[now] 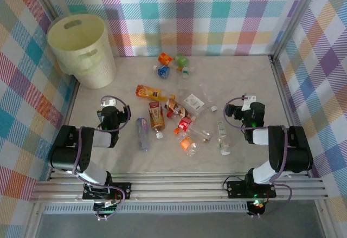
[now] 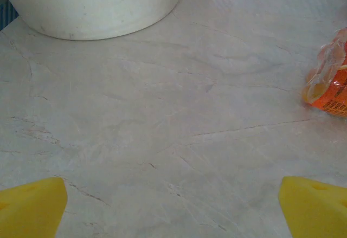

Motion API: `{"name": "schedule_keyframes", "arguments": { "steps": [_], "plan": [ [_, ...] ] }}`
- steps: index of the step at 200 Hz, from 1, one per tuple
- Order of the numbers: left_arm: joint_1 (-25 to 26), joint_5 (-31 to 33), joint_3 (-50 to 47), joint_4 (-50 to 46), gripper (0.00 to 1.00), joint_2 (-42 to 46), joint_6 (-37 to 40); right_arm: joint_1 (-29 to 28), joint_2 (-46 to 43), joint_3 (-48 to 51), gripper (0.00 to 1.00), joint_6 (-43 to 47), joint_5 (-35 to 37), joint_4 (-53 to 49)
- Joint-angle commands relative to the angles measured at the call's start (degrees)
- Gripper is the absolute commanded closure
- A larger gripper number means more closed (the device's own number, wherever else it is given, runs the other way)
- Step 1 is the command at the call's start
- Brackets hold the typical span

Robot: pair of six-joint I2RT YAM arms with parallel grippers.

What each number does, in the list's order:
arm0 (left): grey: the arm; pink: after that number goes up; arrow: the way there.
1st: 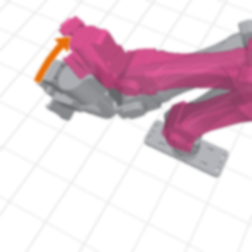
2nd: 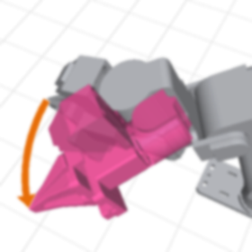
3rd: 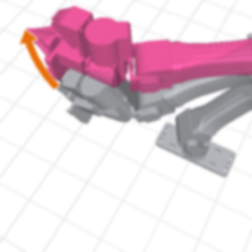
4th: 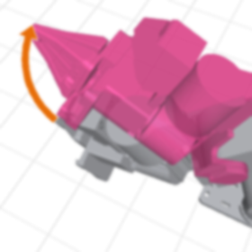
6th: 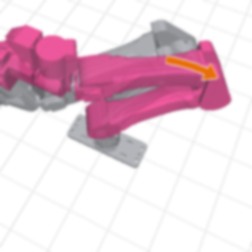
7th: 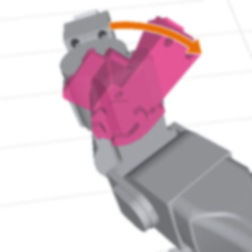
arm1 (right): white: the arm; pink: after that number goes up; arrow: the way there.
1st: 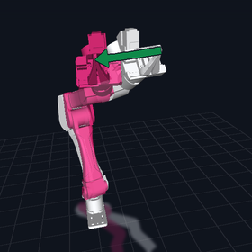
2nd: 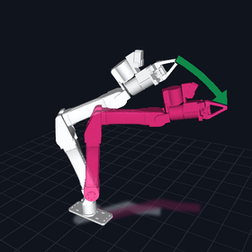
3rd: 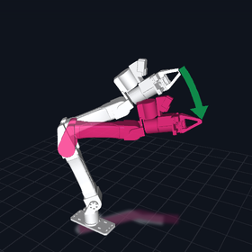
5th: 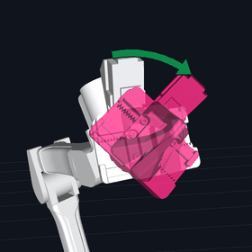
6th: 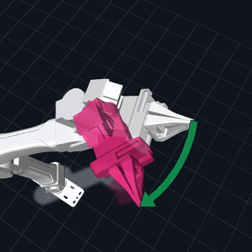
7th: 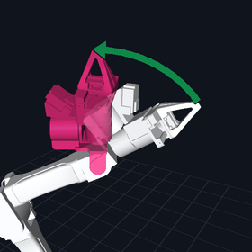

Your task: Put the plastic bottles in the bin

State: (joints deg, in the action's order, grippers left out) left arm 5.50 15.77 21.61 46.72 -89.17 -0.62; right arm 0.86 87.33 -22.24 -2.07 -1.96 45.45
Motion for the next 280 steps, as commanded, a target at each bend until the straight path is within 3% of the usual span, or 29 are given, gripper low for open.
{"name": "schedule_keyframes", "arguments": {
  "steps": [1, 182, 202, 248, 280],
  "plan": [
    [-0.05, 0.81, 1.07, 2.06, 0.0, -0.4, -0.49, -0.34, 0.65, -1.04, 0.0, 0.95, -0.28, 2.61],
    [0.04, 0.8, 0.8, 2.57, 0.0, -0.22, -0.26, -0.41, 0.56, -0.97, 0.0, 0.92, -0.33, 2.69],
    [0.04, 0.48, 1.88, -1.16, 0.0, 2.0, -0.32, -0.37, -0.05, -0.7, 0.0, 0.49, 0.08, 3.07],
    [0.18, 1.54, 3.92, -12.61, 0.0, 12.6, -0.44, -0.35, -12.52, -3.93, 0.0, 0.44, -0.07, -13.03],
    [0.44, 2.18, 7.84, -24.49, 0.0, 19.68, -7.56, -0.34, -17.54, -9.83, 0.0, -7.82, -0.19, -28.8]
  ]
}}
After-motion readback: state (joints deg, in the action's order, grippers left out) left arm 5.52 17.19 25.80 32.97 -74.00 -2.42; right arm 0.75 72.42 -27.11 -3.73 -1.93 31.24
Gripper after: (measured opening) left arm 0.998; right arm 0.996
